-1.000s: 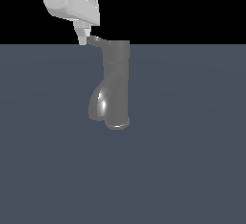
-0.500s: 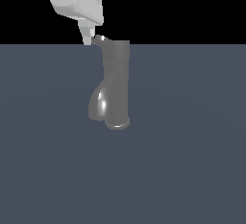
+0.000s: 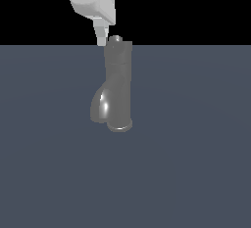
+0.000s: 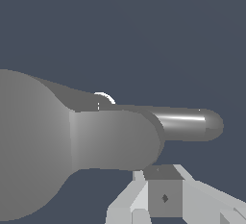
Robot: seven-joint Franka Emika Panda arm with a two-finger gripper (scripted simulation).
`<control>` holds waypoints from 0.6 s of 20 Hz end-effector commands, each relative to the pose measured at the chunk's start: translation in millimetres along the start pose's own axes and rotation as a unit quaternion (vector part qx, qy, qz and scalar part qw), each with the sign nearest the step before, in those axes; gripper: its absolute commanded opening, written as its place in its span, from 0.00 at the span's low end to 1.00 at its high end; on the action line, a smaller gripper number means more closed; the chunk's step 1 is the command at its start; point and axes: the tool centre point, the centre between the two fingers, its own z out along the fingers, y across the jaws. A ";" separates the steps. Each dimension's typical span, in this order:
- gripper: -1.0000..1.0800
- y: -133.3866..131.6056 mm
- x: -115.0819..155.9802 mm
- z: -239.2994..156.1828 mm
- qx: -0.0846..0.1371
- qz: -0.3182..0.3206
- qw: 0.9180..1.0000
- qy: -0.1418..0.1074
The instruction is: Turn on the faucet by rotating a designated handle.
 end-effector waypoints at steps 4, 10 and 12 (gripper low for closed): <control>0.00 -11.4 34.1 0.0 0.000 0.014 1.000 0.000; 0.00 -23.0 65.5 -0.1 0.000 0.023 1.000 0.000; 0.00 -26.6 75.4 -0.1 -0.001 0.025 1.000 0.000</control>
